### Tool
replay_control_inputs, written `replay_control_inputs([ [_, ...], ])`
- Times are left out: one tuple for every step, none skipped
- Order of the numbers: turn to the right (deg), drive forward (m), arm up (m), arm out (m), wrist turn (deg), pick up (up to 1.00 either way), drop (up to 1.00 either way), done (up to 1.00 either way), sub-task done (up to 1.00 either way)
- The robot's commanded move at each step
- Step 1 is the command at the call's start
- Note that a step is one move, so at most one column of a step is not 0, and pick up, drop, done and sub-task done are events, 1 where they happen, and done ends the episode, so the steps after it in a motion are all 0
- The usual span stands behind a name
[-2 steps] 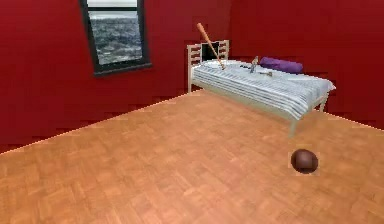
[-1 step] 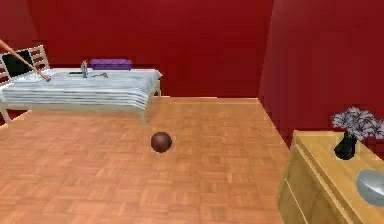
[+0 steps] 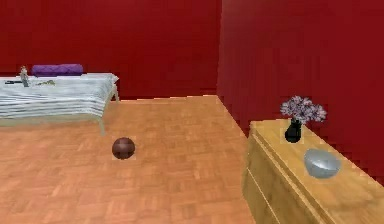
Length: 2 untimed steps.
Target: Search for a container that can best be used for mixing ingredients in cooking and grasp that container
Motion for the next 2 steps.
replay_control_inputs([
  [0.0,0.5,0.0,0.0,0.0,0.0,0.0,0.0,0.0],
  [-24.0,0.0,0.0,0.0,0.0,0.0,0.0,0.0,0.0],
])
